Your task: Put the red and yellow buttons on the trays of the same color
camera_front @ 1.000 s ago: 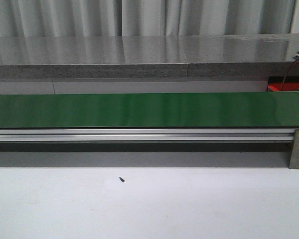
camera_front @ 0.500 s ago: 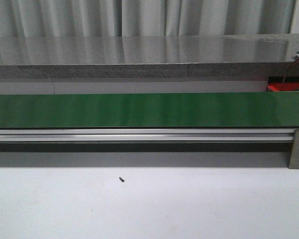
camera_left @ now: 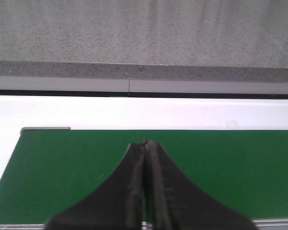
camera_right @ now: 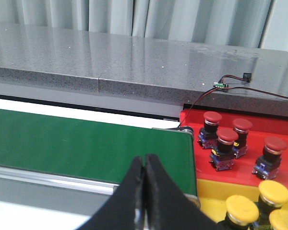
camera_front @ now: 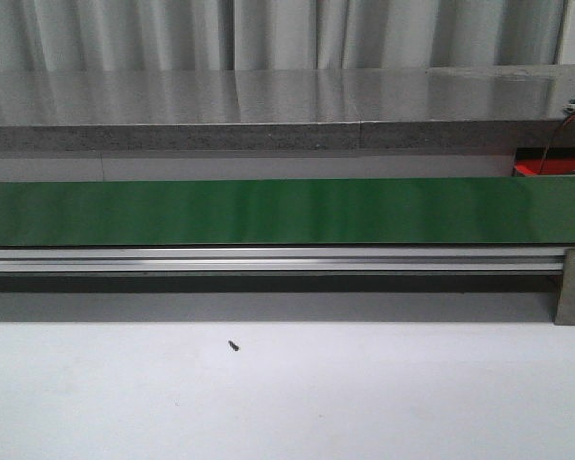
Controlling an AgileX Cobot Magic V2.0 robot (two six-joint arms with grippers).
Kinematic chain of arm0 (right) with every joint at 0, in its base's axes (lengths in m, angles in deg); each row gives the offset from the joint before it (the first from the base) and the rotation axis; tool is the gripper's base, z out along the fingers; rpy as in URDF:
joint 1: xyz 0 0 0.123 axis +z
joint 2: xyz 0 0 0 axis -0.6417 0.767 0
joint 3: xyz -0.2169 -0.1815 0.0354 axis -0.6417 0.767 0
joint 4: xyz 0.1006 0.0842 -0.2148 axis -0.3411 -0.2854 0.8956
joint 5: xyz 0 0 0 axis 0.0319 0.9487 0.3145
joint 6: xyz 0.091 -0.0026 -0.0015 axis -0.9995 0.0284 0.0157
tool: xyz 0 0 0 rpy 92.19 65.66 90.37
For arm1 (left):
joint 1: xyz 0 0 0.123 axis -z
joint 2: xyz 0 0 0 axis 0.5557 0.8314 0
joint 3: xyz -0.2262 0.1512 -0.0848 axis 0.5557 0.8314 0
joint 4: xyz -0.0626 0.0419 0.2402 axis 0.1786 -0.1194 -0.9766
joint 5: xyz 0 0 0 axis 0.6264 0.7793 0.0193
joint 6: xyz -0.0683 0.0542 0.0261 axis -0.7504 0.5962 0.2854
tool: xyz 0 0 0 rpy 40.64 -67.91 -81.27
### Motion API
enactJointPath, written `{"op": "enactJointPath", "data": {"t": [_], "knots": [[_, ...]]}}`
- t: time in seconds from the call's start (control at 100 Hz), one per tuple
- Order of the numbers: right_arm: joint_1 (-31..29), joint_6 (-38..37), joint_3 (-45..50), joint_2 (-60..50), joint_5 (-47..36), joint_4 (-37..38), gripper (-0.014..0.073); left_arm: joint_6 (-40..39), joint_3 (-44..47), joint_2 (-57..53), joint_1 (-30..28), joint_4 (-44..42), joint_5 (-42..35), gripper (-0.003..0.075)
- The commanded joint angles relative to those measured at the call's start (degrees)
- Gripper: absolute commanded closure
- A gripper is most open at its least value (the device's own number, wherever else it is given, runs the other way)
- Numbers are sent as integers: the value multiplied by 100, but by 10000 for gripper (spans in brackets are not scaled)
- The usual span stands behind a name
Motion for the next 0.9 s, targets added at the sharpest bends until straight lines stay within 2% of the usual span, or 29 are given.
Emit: {"op": "enactJointPath", "data": {"t": [0.0,0.29,0.89], "knots": [[-6,-14,144,-339,-531,93,688,-14,-171,-17,43,64,-433,740],[-129,-14,735,-394,-723,110,688,-14,-171,-17,43,64,-444,740],[-137,-14,733,-394,-746,178,688,-14,-171,-17,43,64,-444,740]]}}
